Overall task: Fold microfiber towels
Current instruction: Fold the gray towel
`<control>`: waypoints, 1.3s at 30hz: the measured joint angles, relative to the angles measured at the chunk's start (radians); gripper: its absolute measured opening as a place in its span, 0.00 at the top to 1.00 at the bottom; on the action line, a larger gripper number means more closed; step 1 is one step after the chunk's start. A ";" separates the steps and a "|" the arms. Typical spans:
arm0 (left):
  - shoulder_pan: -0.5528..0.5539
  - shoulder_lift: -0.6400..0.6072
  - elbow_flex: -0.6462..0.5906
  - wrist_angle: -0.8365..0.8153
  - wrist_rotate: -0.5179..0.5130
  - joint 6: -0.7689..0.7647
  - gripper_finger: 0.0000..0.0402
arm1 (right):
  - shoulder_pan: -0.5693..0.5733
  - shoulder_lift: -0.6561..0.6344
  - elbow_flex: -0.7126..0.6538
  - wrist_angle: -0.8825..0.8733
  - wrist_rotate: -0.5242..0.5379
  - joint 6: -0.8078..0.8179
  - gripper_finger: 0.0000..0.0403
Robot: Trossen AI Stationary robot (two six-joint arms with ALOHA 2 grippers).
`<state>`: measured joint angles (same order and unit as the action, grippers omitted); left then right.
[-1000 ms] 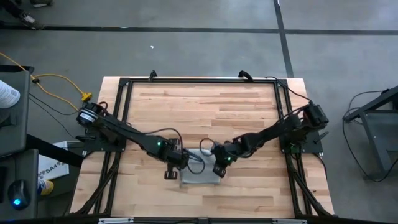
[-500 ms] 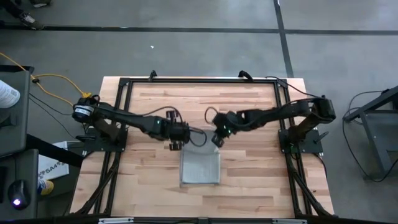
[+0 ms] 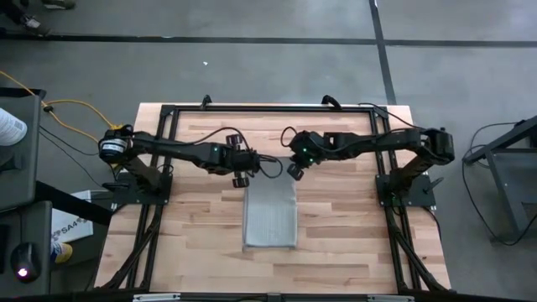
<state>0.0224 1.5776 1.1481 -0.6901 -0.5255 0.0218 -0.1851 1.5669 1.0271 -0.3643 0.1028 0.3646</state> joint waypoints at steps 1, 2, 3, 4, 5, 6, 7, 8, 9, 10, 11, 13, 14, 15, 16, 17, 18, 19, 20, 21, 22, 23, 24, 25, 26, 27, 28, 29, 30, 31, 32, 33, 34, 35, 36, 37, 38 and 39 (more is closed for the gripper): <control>0.007 0.000 0.000 0.001 -0.001 0.000 1.00 | -0.007 0.000 0.000 0.004 -0.001 -0.002 0.99; 0.012 0.000 0.000 0.000 0.000 -0.001 1.00 | -0.013 0.000 0.000 0.007 -0.001 -0.003 0.99; 0.013 0.000 0.000 0.000 0.005 -0.005 1.00 | -0.017 0.000 0.000 0.007 -0.002 -0.002 0.99; 0.014 0.000 0.000 -0.002 0.015 -0.007 1.00 | -0.019 0.000 0.000 0.006 -0.007 -0.001 0.99; 0.012 0.000 0.000 -0.003 0.023 -0.012 1.00 | -0.019 0.000 0.000 0.005 -0.019 -0.001 0.99; 0.010 0.000 0.000 -0.007 0.034 -0.019 1.00 | -0.017 0.000 0.000 0.000 -0.042 0.002 0.99; 0.006 0.000 0.000 -0.010 0.055 -0.028 1.00 | -0.012 0.000 0.000 -0.007 -0.064 0.010 0.99; -0.003 0.000 0.000 -0.016 0.075 -0.037 1.00 | -0.004 0.000 0.000 -0.014 -0.082 0.019 0.99; -0.008 0.000 0.000 -0.022 0.092 -0.049 1.00 | 0.007 0.000 0.000 -0.024 -0.086 0.028 0.99; -0.016 0.000 0.000 -0.024 0.103 -0.056 1.00 | 0.020 0.000 0.000 -0.033 -0.085 0.031 0.99; -0.026 0.000 0.000 -0.027 0.113 -0.063 1.00 | 0.036 0.000 0.000 -0.041 -0.082 0.035 0.99; -0.049 0.000 0.000 -0.035 0.130 -0.081 1.00 | 0.067 0.000 0.000 -0.050 -0.078 0.054 0.99; -0.062 0.000 0.000 -0.039 0.145 -0.091 1.00 | 0.083 0.000 0.000 -0.053 -0.079 0.061 0.99; -0.075 0.000 0.000 -0.044 0.159 -0.105 1.00 | 0.099 0.000 0.000 -0.054 -0.080 0.072 0.99; -0.089 0.000 0.000 -0.048 0.171 -0.120 1.00 | 0.116 0.000 0.000 -0.053 -0.081 0.082 0.99; -0.104 0.000 0.000 -0.048 0.185 -0.133 1.00 | 0.132 0.000 0.000 -0.053 -0.081 0.088 0.99; -0.120 0.000 0.000 -0.048 0.190 -0.145 1.00 | 0.148 0.000 0.000 -0.055 -0.081 0.100 0.99; -0.137 0.000 0.000 -0.047 0.200 -0.158 1.00 | 0.165 0.000 0.000 -0.055 -0.081 0.111 0.99; -0.155 0.000 0.000 -0.048 0.200 -0.167 1.00 | 0.183 0.000 0.000 -0.055 -0.080 0.122 0.99; -0.172 0.000 0.000 -0.047 0.202 -0.176 1.00 | 0.199 0.000 0.000 -0.055 -0.077 0.134 0.99; -0.187 0.000 0.000 -0.047 0.202 -0.185 1.00 | 0.213 0.000 0.000 -0.055 -0.072 0.143 0.99; -0.203 0.000 0.000 -0.047 0.202 -0.191 1.00 | 0.228 0.000 0.000 -0.055 -0.068 0.155 0.99; -0.215 0.005 0.000 -0.046 0.202 -0.198 1.00 | 0.242 0.000 0.000 -0.057 -0.063 0.163 0.99; -0.224 0.009 0.000 -0.043 0.202 -0.206 1.00 | 0.254 0.000 0.000 -0.060 -0.056 0.174 0.99; -0.231 0.012 0.000 -0.045 0.203 -0.211 1.00 | 0.265 0.000 0.000 -0.063 -0.053 0.186 0.99; -0.235 0.012 -0.003 -0.041 0.204 -0.215 1.00 | 0.272 0.000 0.000 -0.065 -0.052 0.191 0.99; -0.240 0.011 -0.010 -0.028 0.206 -0.220 1.00 | 0.278 0.005 0.000 -0.065 -0.052 0.199 0.99; -0.240 0.010 -0.019 -0.017 0.209 -0.231 1.00 | 0.285 0.009 0.000 -0.066 -0.051 0.213 0.99; -0.240 0.010 -0.029 -0.009 0.224 -0.246 1.00 | 0.291 0.012 0.000 -0.067 -0.051 0.222 0.99; -0.240 0.011 -0.036 -0.006 0.238 -0.264 1.00 | 0.296 0.013 0.000 -0.067 -0.051 0.231 0.99; -0.240 0.011 -0.042 -0.002 0.249 -0.284 1.00 | 0.303 0.013 0.000 -0.067 -0.049 0.240 0.99; -0.241 0.011 -0.047 0.003 0.260 -0.300 1.00 | 0.311 0.013 0.001 -0.066 -0.049 0.244 0.99; -0.247 0.010 -0.053 0.005 0.268 -0.315 1.00 | 0.319 0.012 0.001 -0.066 -0.049 0.251 0.99; -0.254 0.010 -0.059 0.006 0.272 -0.327 1.00 | 0.327 0.012 0.001 -0.066 -0.049 0.262 0.99; -0.265 0.010 -0.062 0.007 0.275 -0.338 1.00 | 0.335 0.013 0.001 -0.065 -0.050 0.270 0.99; -0.278 0.010 -0.065 0.011 0.277 -0.344 1.00 | 0.343 0.013 0.001 -0.064 -0.049 0.277 0.99; -0.293 0.010 -0.068 0.021 0.280 -0.351 1.00 | 0.354 0.012 0.002 -0.065 -0.049 0.288 0.99; -0.309 0.010 -0.068 0.028 0.283 -0.360 1.00 | 0.364 0.012 0.002 -0.065 -0.049 0.295 0.99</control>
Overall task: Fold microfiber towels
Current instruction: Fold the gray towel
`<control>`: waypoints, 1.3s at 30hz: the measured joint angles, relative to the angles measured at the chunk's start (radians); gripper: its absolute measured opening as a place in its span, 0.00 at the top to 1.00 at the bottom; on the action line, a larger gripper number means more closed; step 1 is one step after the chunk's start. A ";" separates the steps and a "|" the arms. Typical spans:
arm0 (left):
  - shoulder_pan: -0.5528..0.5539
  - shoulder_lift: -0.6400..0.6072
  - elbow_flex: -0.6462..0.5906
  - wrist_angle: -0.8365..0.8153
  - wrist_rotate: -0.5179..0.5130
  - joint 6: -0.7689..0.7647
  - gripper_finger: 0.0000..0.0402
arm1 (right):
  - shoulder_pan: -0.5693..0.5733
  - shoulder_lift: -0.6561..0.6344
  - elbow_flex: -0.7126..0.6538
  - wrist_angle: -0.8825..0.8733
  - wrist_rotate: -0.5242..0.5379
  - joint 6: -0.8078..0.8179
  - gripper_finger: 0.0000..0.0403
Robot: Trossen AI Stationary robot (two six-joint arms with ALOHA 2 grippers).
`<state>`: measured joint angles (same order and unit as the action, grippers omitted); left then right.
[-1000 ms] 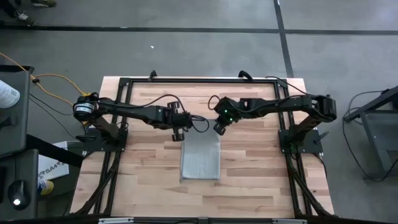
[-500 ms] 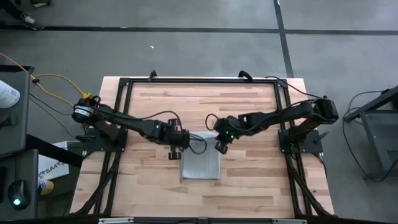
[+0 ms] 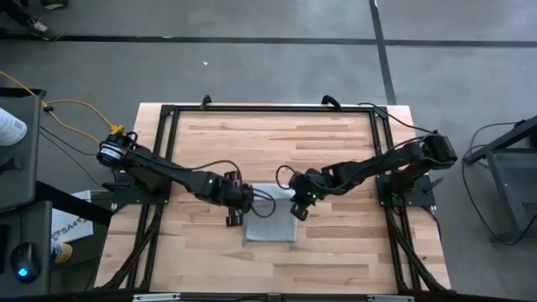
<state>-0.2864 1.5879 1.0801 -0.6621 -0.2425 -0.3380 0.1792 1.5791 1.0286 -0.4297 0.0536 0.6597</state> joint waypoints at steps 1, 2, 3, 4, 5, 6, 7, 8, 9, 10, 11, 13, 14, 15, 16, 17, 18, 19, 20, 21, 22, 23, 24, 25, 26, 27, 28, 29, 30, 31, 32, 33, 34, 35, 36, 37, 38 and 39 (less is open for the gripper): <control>-0.015 0.000 -0.001 0.006 0.000 -0.008 1.00 | 0.012 0.000 0.000 0.000 0.000 0.007 0.99; -0.029 0.000 -0.001 0.016 0.001 -0.010 1.00 | 0.024 0.000 0.000 -0.001 -0.001 0.017 0.99; -0.045 0.000 -0.001 0.026 0.000 -0.012 1.00 | 0.035 0.000 0.000 -0.001 0.000 0.025 0.99; -0.059 0.000 -0.001 0.034 0.000 -0.014 1.00 | 0.045 0.000 0.000 0.000 -0.001 0.032 0.99; -0.072 0.000 -0.001 0.040 0.000 -0.018 1.00 | 0.054 0.000 0.000 0.002 0.000 0.042 0.99; -0.083 0.000 -0.001 0.046 0.001 -0.028 1.00 | 0.063 0.000 0.000 0.003 0.001 0.052 0.99; -0.091 0.000 -0.001 0.049 0.001 -0.038 1.00 | 0.071 0.000 0.000 0.004 0.001 0.061 0.99; -0.096 0.000 -0.001 0.049 0.000 -0.049 1.00 | 0.079 0.000 0.000 0.003 0.001 0.074 0.99; -0.102 0.000 -0.001 0.049 0.000 -0.060 1.00 | 0.087 0.000 0.000 0.004 0.001 0.080 0.99; -0.107 0.000 -0.002 0.049 0.000 -0.069 1.00 | 0.096 0.000 0.000 0.005 0.002 0.087 0.99; -0.112 0.000 -0.002 0.050 0.001 -0.077 1.00 | 0.102 0.000 0.000 0.006 0.004 0.096 0.99; -0.116 0.000 -0.002 0.048 0.005 -0.088 1.00 | 0.113 0.015 0.000 0.023 0.002 0.108 0.99; -0.119 0.000 -0.002 0.044 0.015 -0.091 1.00 | 0.118 0.024 0.000 0.032 0.001 0.115 0.99; -0.120 0.000 -0.002 0.046 0.019 -0.095 1.00 | 0.125 0.033 -0.001 0.034 0.000 0.123 0.99; -0.120 0.000 -0.002 0.051 0.021 -0.099 1.00 | 0.130 0.042 -0.001 0.041 -0.005 0.128 0.99; -0.120 0.000 -0.002 0.051 0.024 -0.105 1.00 | 0.134 0.059 0.000 0.059 -0.021 0.130 0.99; -0.120 0.000 -0.003 0.049 0.030 -0.110 1.00 | 0.136 0.077 0.001 0.071 -0.038 0.130 0.99; -0.120 0.001 -0.004 0.053 0.043 -0.112 1.00 | 0.138 0.095 0.000 0.079 -0.053 0.132 0.99; -0.120 0.001 -0.004 0.063 0.054 -0.112 1.00 | 0.141 0.113 -0.001 0.086 -0.058 0.132 0.99; -0.120 0.001 -0.004 0.076 0.061 -0.111 1.00 | 0.142 0.130 -0.001 0.098 -0.066 0.134 0.99; -0.120 0.001 -0.003 0.082 0.070 -0.107 0.99 | 0.142 0.145 -0.001 0.112 -0.076 0.134 0.99; -0.120 0.001 -0.004 0.083 0.078 -0.104 0.99 | 0.142 0.155 -0.001 0.117 -0.082 0.134 0.99; -0.120 0.001 -0.004 0.087 0.083 -0.104 0.98 | 0.142 0.164 -0.001 0.119 -0.090 0.134 0.99; -0.120 0.001 -0.004 0.094 0.093 -0.104 0.97 | 0.142 0.175 -0.001 0.126 -0.098 0.139 0.99; -0.120 0.001 -0.004 0.099 0.100 -0.104 0.96 | 0.141 0.182 -0.001 0.129 -0.105 0.144 0.99; -0.120 0.000 -0.004 0.102 0.104 -0.104 0.96 | 0.142 0.187 -0.001 0.124 -0.108 0.148 0.99; -0.120 0.001 -0.004 0.103 0.108 -0.104 0.96 | 0.143 0.191 -0.001 0.125 -0.110 0.148 0.99; -0.120 0.001 -0.004 0.109 0.113 -0.104 0.96 | 0.146 0.191 -0.001 0.128 -0.110 0.149 0.99; -0.120 0.001 -0.004 0.116 0.123 -0.104 0.97 | 0.149 0.191 -0.001 0.128 -0.109 0.149 0.99; -0.120 0.001 -0.004 0.120 0.130 -0.105 0.98 | 0.153 0.190 -0.001 0.128 -0.109 0.149 0.99; -0.122 0.001 -0.004 0.122 0.131 -0.105 0.99 | 0.156 0.190 -0.001 0.130 -0.109 0.150 0.99; -0.122 0.001 -0.004 0.125 0.132 -0.105 0.99 | 0.160 0.191 -0.001 0.132 -0.109 0.152 0.99; -0.122 0.001 -0.004 0.125 0.132 -0.104 0.99 | 0.164 0.191 -0.001 0.133 -0.108 0.155 0.99; -0.122 0.001 -0.004 0.125 0.132 -0.105 0.99 | 0.168 0.191 -0.001 0.135 -0.107 0.158 0.99; -0.122 0.001 -0.004 0.125 0.132 -0.105 0.99 | 0.172 0.191 -0.001 0.135 -0.106 0.159 0.99; -0.122 0.001 -0.004 0.126 0.135 -0.105 0.99 | 0.176 0.191 -0.001 0.137 -0.104 0.160 0.99; -0.122 0.001 -0.004 0.125 0.136 -0.105 0.99 | 0.180 0.191 -0.001 0.142 -0.104 0.161 0.99; -0.122 0.002 -0.004 0.122 0.137 -0.104 0.99 | 0.184 0.191 -0.001 0.147 -0.104 0.165 0.99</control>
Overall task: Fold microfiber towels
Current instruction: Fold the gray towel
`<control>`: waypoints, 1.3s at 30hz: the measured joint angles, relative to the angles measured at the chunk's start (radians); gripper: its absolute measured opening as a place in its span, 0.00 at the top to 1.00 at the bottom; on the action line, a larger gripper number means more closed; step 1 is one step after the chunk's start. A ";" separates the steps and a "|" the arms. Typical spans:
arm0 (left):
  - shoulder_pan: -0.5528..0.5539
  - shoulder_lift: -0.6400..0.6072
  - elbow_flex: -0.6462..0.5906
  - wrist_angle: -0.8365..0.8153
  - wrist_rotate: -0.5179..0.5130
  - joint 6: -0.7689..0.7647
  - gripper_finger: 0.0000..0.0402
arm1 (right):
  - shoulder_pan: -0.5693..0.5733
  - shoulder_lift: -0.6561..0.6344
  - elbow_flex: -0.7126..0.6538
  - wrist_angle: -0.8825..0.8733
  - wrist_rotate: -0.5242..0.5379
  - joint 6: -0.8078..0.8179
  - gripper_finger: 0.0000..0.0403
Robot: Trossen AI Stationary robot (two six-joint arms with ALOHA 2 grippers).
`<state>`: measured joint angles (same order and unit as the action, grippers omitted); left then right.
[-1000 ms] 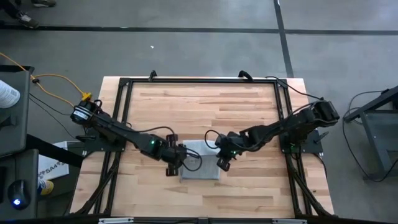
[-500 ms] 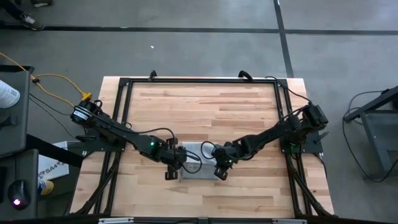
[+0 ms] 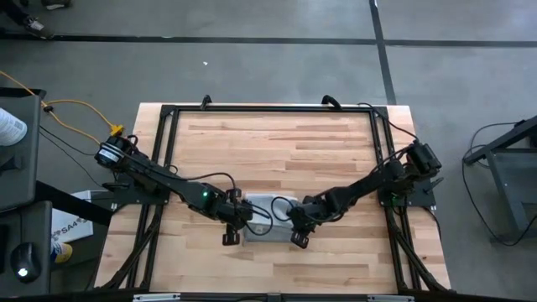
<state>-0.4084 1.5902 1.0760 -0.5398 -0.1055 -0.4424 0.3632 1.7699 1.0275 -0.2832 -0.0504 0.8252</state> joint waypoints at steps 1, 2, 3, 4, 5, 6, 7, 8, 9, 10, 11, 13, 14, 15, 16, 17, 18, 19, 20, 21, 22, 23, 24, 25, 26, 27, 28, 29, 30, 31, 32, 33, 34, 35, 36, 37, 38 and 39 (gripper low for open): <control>0.000 0.008 0.001 0.000 0.001 0.001 0.99 | 0.003 0.000 0.000 0.005 0.000 0.005 0.99; 0.001 0.016 0.001 0.000 0.002 0.007 1.00 | 0.006 0.000 0.000 0.008 0.000 0.008 0.99; 0.002 0.024 0.001 -0.004 0.003 0.013 1.00 | 0.009 0.000 0.000 0.013 0.000 0.009 0.99; 0.002 0.036 0.001 -0.005 0.008 0.015 1.00 | 0.010 0.000 0.000 0.018 0.000 0.009 0.99; 0.002 0.051 0.001 0.004 0.019 0.017 1.00 | 0.012 0.000 0.000 0.017 0.000 0.010 0.99; 0.002 0.067 0.002 0.010 0.024 0.023 1.00 | 0.015 0.000 0.000 0.016 0.000 0.012 0.99; 0.002 0.081 0.001 0.010 0.025 0.031 1.00 | 0.015 0.000 -0.001 0.020 0.001 0.012 0.99; 0.002 0.093 0.001 0.010 0.027 0.040 1.00 | 0.015 0.000 -0.001 0.024 0.003 0.012 0.99; 0.002 0.104 0.001 0.015 0.029 0.043 1.00 | 0.015 0.000 0.000 0.024 0.006 0.012 0.99; 0.002 0.113 0.001 0.019 0.029 0.045 1.00 | 0.015 0.000 0.000 0.023 0.008 0.012 0.99; 0.002 0.118 0.001 0.018 0.029 0.045 1.00 | 0.015 0.000 -0.001 0.025 0.009 0.013 0.99; 0.002 0.117 0.001 0.019 0.030 0.045 0.99 | 0.015 0.000 0.000 0.029 0.007 0.012 0.99; 0.002 0.115 0.001 0.024 0.029 0.046 0.98 | 0.015 0.000 0.000 0.026 0.005 0.013 0.99; 0.002 0.115 0.001 0.032 0.030 0.049 0.97 | 0.015 0.000 -0.001 0.024 0.001 0.013 0.99; 0.002 0.116 0.001 0.036 0.030 0.050 0.96 | 0.015 0.000 -0.001 0.024 -0.001 0.012 0.98; 0.002 0.116 0.001 0.040 0.032 0.052 0.96 | 0.015 0.000 -0.001 0.024 -0.003 0.010 0.98; 0.002 0.116 0.001 0.047 0.042 0.052 0.95 | 0.015 0.000 -0.001 0.024 -0.004 0.009 0.97; 0.002 0.116 0.001 0.053 0.054 0.053 0.94 | 0.015 0.000 -0.001 0.023 -0.005 0.009 0.97; 0.002 0.116 0.001 0.055 0.070 0.057 0.93 | 0.016 0.000 -0.001 0.021 -0.004 0.009 0.96; 0.002 0.116 0.001 0.060 0.083 0.065 0.92 | 0.016 0.000 -0.001 0.021 -0.003 0.009 0.96; 0.002 0.116 0.001 0.067 0.095 0.072 0.91 | 0.016 0.000 -0.001 0.021 -0.002 0.009 0.95; 0.001 0.116 0.001 0.073 0.098 0.073 0.90 | 0.016 0.000 -0.001 0.022 -0.002 0.009 0.95; 0.001 0.116 0.001 0.075 0.100 0.073 0.88 | 0.017 0.000 -0.001 0.022 -0.002 0.009 0.94; 0.001 0.116 0.001 0.075 0.101 0.072 0.87 | 0.018 0.000 -0.001 0.023 -0.002 0.009 0.94; 0.001 0.116 0.001 0.075 0.101 0.072 0.85 | 0.021 0.000 -0.001 0.025 0.000 0.009 0.93; 0.000 0.116 0.001 0.075 0.101 0.073 0.84 | 0.024 0.000 -0.001 0.026 0.001 0.009 0.93; 0.000 0.116 0.001 0.075 0.102 0.073 0.82 | 0.027 0.000 -0.001 0.027 0.002 0.009 0.92; 0.000 0.116 0.001 0.075 0.105 0.074 0.80 | 0.031 0.000 -0.001 0.029 0.003 0.009 0.91; 0.000 0.116 0.001 0.075 0.111 0.075 0.78 | 0.035 0.000 -0.001 0.034 0.004 0.009 0.90; 0.000 0.116 0.001 0.075 0.116 0.075 0.76 | 0.040 0.000 -0.001 0.038 0.010 0.009 0.89; 0.000 0.116 0.001 0.076 0.117 0.075 0.74 | 0.044 0.000 -0.001 0.041 0.017 0.009 0.87; 0.000 0.116 0.001 0.077 0.117 0.075 0.73 | 0.048 0.000 -0.001 0.042 0.022 0.009 0.86; 0.000 0.116 0.001 0.078 0.117 0.075 0.71 | 0.052 0.000 -0.001 0.045 0.023 0.009 0.84; 0.000 0.116 0.001 0.078 0.117 0.074 0.69 | 0.054 0.000 -0.001 0.050 0.023 0.009 0.82; 0.000 0.116 0.001 0.078 0.117 0.072 0.68 | 0.057 0.000 -0.001 0.058 0.023 0.009 0.80; 0.000 0.116 0.001 0.078 0.119 0.072 0.66 | 0.059 0.000 -0.001 0.065 0.023 0.010 0.78; 0.000 0.116 0.001 0.078 0.124 0.070 0.65 | 0.062 0.000 -0.001 0.071 0.023 0.014 0.76; 0.000 0.116 0.001 0.078 0.132 0.064 0.65 | 0.064 0.000 -0.001 0.076 0.022 0.014 0.74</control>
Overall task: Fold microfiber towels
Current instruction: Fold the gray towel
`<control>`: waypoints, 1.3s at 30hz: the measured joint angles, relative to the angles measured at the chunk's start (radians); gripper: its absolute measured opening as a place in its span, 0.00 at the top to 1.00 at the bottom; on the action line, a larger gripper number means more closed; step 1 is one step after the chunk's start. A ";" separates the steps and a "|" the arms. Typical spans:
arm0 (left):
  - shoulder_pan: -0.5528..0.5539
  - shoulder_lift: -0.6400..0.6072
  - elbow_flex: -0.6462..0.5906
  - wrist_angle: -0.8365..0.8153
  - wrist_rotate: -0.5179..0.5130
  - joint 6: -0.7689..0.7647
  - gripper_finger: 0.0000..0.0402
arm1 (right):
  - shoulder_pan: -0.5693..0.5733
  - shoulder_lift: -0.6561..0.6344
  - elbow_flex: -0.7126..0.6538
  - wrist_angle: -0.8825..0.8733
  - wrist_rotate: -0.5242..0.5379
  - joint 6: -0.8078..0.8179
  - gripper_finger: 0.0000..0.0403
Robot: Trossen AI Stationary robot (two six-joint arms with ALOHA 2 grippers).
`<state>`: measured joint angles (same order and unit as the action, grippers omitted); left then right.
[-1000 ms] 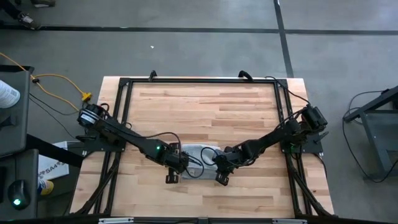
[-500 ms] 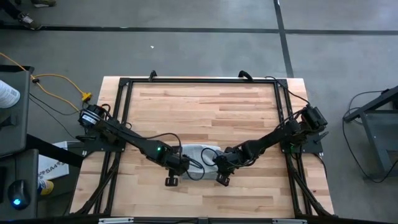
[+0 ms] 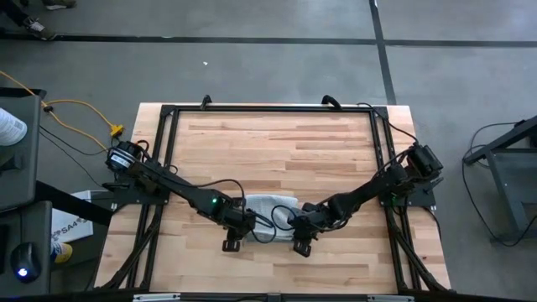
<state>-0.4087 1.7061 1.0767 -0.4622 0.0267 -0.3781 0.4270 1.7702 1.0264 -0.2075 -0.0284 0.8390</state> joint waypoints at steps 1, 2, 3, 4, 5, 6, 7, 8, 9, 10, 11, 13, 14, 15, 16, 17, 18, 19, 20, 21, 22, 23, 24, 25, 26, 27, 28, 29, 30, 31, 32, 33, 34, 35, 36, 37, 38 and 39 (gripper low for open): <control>0.001 0.000 0.000 0.000 0.016 -0.006 0.64 | 0.000 0.000 0.000 0.004 -0.001 0.000 0.72; 0.002 0.000 0.000 0.000 0.029 -0.010 0.64 | 0.001 0.000 0.000 0.008 -0.002 0.001 0.70; 0.002 -0.001 0.000 0.000 0.040 -0.011 0.64 | 0.002 0.000 0.000 0.013 -0.003 0.002 0.68; 0.002 -0.003 0.000 0.000 0.046 -0.012 0.64 | 0.002 0.000 0.000 0.018 -0.006 0.002 0.67; 0.002 -0.007 0.000 0.000 0.051 -0.015 0.65 | 0.002 0.000 0.000 0.022 -0.007 0.002 0.65; 0.002 -0.009 0.000 0.002 0.063 -0.018 0.65 | 0.002 0.000 0.000 0.026 -0.010 0.002 0.63; 0.002 -0.009 0.000 0.003 0.075 -0.020 0.66 | 0.002 0.000 0.000 0.031 -0.020 0.003 0.62; 0.002 -0.009 0.000 0.002 0.082 -0.023 0.66 | 0.002 0.000 0.000 0.036 -0.029 0.002 0.61; 0.002 -0.009 0.002 -0.004 0.093 -0.023 0.67 | 0.002 0.000 0.000 0.042 -0.035 0.000 0.60; 0.002 -0.009 0.006 -0.012 0.100 -0.024 0.67 | 0.002 0.000 0.000 0.048 -0.040 -0.001 0.59; 0.002 -0.009 0.014 -0.016 0.102 -0.023 0.67 | 0.002 0.000 0.000 0.052 -0.045 -0.001 0.59; 0.002 -0.009 0.026 -0.022 0.117 -0.022 0.67 | 0.002 0.000 0.000 0.061 -0.052 -0.002 0.58; 0.002 -0.009 0.032 -0.041 0.117 -0.021 0.67 | 0.002 -0.001 0.000 0.066 -0.052 -0.004 0.58; 0.002 -0.009 0.039 -0.063 0.115 -0.016 0.67 | 0.002 -0.003 0.000 0.068 -0.051 -0.007 0.58; 0.003 -0.009 0.048 -0.084 0.112 -0.005 0.67 | 0.002 -0.005 0.000 0.067 -0.046 -0.011 0.59; 0.003 -0.009 0.058 -0.105 0.095 0.010 0.67 | 0.001 -0.005 0.000 0.068 -0.035 -0.018 0.59; 0.003 -0.009 0.067 -0.125 0.071 0.027 0.67 | 0.000 -0.005 0.000 0.068 -0.019 -0.023 0.60; 0.003 -0.009 0.075 -0.145 0.043 0.041 0.67 | -0.002 -0.005 0.000 0.066 0.001 -0.030 0.60; 0.003 -0.009 0.081 -0.163 0.013 0.055 0.67 | -0.003 -0.008 0.000 0.063 0.019 -0.036 0.61; 0.003 -0.009 0.085 -0.181 -0.017 0.063 0.67 | -0.004 -0.015 0.000 0.060 0.031 -0.045 0.62; 0.003 -0.009 0.089 -0.196 -0.040 0.071 0.67 | -0.009 -0.019 0.001 0.060 0.038 -0.053 0.63; 0.003 -0.009 0.090 -0.201 -0.050 0.082 0.67 | -0.014 -0.021 0.001 0.061 0.039 -0.056 0.63; 0.003 -0.010 0.090 -0.202 -0.057 0.093 0.67 | -0.019 -0.025 0.002 0.056 0.039 -0.057 0.64; 0.003 -0.014 0.090 -0.212 -0.059 0.099 0.67 | -0.023 -0.032 0.001 0.039 0.039 -0.060 0.65; 0.003 -0.017 0.090 -0.228 -0.056 0.102 0.67 | -0.028 -0.038 0.001 0.027 0.038 -0.063 0.66; 0.003 -0.019 0.090 -0.241 -0.049 0.103 0.67 | -0.037 -0.041 0.001 0.026 0.032 -0.067 0.66; 0.003 -0.019 0.091 -0.251 -0.047 0.104 0.67 | -0.043 -0.043 0.003 0.025 0.022 -0.074 0.67; 0.003 -0.019 0.090 -0.265 -0.048 0.104 0.67 | -0.048 -0.050 0.003 0.006 0.019 -0.077 0.67; 0.003 -0.019 0.090 -0.275 -0.061 0.104 0.67 | -0.051 -0.056 0.001 -0.023 0.022 -0.082 0.68; 0.002 -0.025 0.090 -0.280 -0.083 0.104 0.67 | -0.059 -0.059 0.000 -0.034 0.021 -0.083 0.68; 0.002 -0.032 0.090 -0.281 -0.113 0.104 0.67 | -0.066 -0.059 0.002 -0.037 0.022 -0.084 0.68; 0.002 -0.040 0.090 -0.281 -0.142 0.104 0.67 | -0.071 -0.059 0.003 -0.054 0.023 -0.084 0.68; 0.002 -0.049 0.090 -0.281 -0.173 0.105 0.67 | -0.076 -0.059 0.002 -0.081 0.023 -0.084 0.68; 0.003 -0.062 0.086 -0.277 -0.203 0.107 0.67 | -0.079 -0.059 0.000 -0.094 0.024 -0.085 0.68; 0.003 -0.079 0.077 -0.271 -0.229 0.109 0.67 | -0.083 -0.058 0.000 -0.097 0.024 -0.090 0.68; 0.003 -0.097 0.066 -0.260 -0.245 0.109 0.67 | -0.084 -0.058 0.000 -0.100 0.024 -0.099 0.68; 0.003 -0.112 0.053 -0.237 -0.251 0.112 0.67 | -0.084 -0.058 0.001 -0.105 0.024 -0.106 0.68; 0.003 -0.131 0.035 -0.211 -0.253 0.112 0.67 | -0.083 -0.058 0.001 -0.109 0.025 -0.110 0.68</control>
<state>-0.4057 1.5756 1.1116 -0.6727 -0.2266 -0.2660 0.3436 1.7126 1.0275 -0.3166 -0.0036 0.7295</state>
